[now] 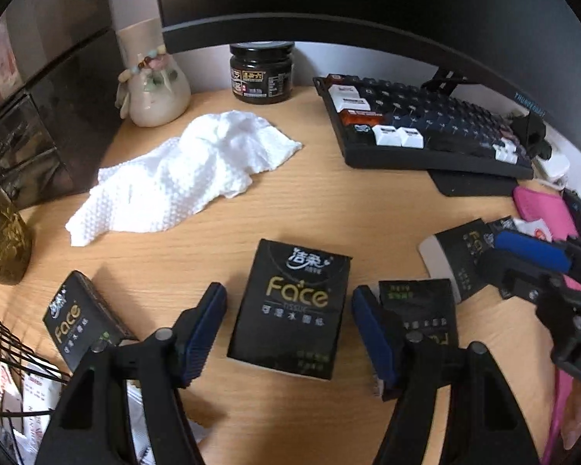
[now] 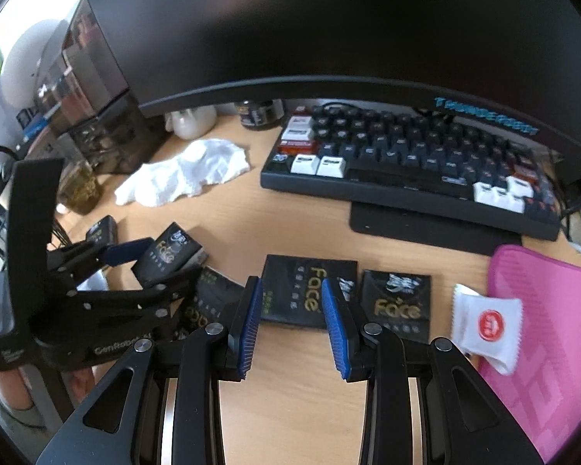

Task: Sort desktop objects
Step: 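Grasp a black Face tissue pack with the left tool while the right grasps a white packet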

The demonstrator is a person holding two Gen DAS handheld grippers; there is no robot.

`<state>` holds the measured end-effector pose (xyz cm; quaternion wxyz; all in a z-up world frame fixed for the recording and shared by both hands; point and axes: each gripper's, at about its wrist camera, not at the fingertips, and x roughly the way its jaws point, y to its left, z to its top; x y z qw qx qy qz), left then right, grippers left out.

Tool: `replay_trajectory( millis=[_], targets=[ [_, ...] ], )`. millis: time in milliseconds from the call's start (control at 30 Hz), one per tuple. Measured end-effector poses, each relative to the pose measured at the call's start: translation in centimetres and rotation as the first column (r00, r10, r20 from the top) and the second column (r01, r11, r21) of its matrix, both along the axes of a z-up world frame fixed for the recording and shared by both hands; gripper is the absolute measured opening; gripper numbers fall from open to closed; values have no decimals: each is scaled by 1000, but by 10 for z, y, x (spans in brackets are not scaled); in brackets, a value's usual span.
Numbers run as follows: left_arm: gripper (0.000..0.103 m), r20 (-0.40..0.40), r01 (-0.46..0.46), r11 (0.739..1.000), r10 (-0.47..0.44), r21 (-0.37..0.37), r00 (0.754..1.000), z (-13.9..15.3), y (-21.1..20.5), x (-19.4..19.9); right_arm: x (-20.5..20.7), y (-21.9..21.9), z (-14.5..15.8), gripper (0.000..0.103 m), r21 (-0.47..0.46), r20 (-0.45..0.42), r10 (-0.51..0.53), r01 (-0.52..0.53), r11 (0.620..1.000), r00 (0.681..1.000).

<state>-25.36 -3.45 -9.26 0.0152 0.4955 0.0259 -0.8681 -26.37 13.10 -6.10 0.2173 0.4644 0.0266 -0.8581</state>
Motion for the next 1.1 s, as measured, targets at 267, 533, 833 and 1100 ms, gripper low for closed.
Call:
replay_trajectory(
  millis=[267,533,833,1100],
  targets=[
    [52,-4,3,1000,-3,-12,1000,-3,0,6,-12,-8,-10,65,-1,-11,-20,20,1000,1000],
    [52,-7,1,1000,-1,-10,1000,-4,-1,10,-18,-26,-15,74,114,-70,-42,50,992,997],
    [52,-9,4,1000,-4,-11,1000,-3,-1,12,-27,-18,-29,49,155,-28,-109,112,982,994],
    [52,-5,4,1000,-4,5,1000,-3,0,14,-18,-13,-26,20,81,35,-104,101,992,994]
  ],
)
